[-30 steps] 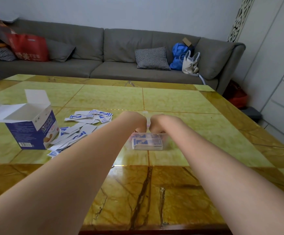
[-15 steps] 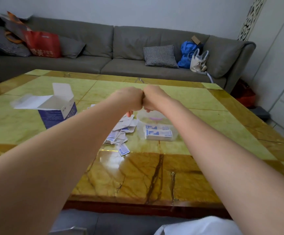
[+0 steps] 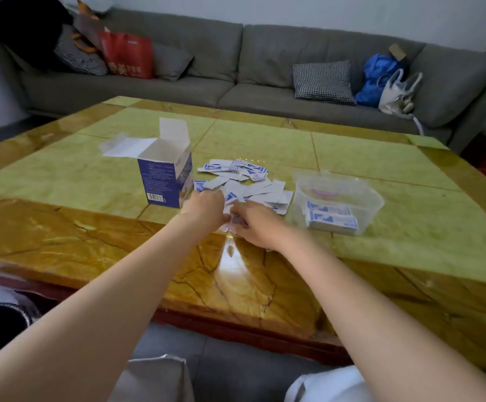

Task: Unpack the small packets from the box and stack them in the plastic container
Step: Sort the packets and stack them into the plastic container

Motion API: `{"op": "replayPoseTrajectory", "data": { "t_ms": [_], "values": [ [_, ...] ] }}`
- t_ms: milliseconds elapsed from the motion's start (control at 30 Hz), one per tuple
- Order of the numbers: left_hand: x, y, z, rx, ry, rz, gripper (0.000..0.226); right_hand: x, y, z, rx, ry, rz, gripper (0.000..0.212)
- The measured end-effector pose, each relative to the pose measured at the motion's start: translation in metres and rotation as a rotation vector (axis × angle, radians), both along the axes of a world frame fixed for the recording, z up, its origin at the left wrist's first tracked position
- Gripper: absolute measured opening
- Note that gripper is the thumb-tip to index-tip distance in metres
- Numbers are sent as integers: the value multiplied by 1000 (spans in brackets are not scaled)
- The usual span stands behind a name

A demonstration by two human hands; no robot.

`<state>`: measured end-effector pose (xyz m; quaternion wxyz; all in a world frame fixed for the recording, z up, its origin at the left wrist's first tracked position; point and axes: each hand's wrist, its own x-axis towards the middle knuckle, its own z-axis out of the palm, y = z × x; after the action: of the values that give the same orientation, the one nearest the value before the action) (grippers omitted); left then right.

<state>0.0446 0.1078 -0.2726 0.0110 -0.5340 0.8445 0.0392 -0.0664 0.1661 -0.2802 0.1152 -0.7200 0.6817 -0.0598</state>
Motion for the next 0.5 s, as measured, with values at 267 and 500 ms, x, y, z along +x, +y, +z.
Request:
{"op": "replayPoseTrajectory", "data": {
  "t_ms": [267,500],
  "values": [
    [2,17,-3,98,536,-12,40,-9,15,6,-185,-106,-131,22],
    [15,12,-8,87,342,112,62,-13,4,5,-170,-277,-188,37]
  ]
}}
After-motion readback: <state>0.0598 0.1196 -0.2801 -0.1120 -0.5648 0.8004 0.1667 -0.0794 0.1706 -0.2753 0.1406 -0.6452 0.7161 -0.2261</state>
